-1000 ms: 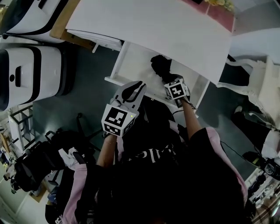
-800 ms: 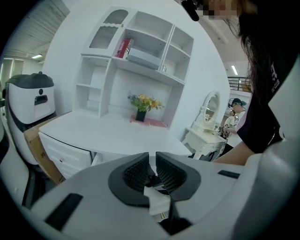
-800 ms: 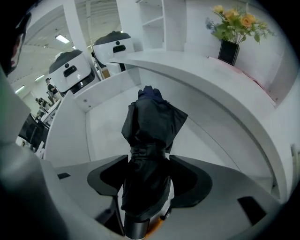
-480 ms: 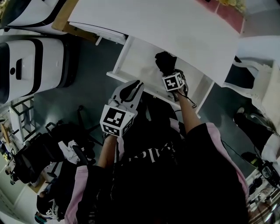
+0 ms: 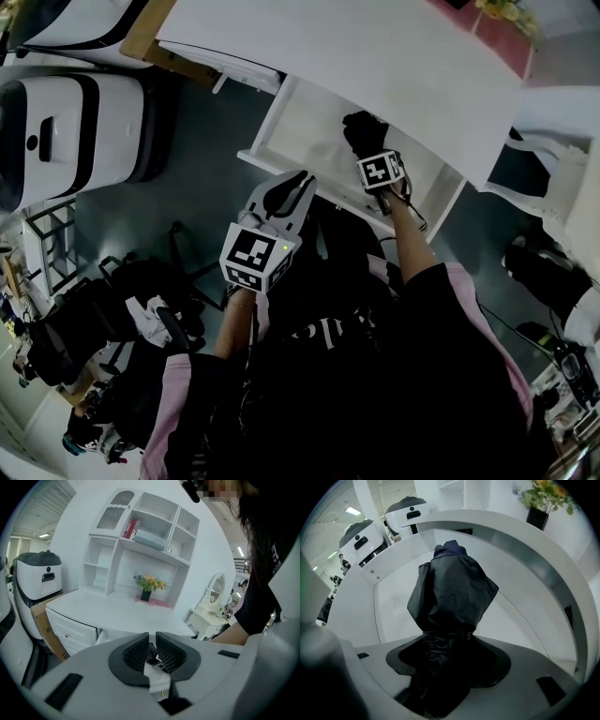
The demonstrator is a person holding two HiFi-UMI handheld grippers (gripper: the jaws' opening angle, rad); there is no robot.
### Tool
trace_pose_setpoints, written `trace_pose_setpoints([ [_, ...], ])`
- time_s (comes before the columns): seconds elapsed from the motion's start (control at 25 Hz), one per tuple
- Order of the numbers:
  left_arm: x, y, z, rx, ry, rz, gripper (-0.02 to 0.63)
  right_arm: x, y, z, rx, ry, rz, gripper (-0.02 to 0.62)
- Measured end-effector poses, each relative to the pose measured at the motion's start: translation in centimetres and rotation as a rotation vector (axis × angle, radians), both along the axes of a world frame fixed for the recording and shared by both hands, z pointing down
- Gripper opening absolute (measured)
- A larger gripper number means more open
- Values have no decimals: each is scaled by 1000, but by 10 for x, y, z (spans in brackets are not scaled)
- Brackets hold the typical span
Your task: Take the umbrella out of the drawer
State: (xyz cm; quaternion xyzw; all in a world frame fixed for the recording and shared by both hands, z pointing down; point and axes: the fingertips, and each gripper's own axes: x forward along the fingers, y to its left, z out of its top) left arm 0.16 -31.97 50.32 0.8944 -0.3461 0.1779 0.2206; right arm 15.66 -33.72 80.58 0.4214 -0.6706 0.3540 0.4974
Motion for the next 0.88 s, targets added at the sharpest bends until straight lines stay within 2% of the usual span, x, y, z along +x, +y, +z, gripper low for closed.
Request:
trace_pose_setpoints([
  [0.16,-8,3,-5,11,1,9,48,-4,3,-14,-13,-28,-11,287],
  [0.36,-16,4,-6,13,-5,1,48,-7,18,-43,-47,-11,-94,285],
  [0.44,-18,6,-9,16,-1,3,48,-7,23,-56,-47,-22,-77,285],
  [0.64,-25,10,-16,28,8,10,48,-22,26,-99,9,-152,2,285],
  [0.88,-31,19,-25,48,30,27,48,-38,34,-157,117,-245,46,285],
])
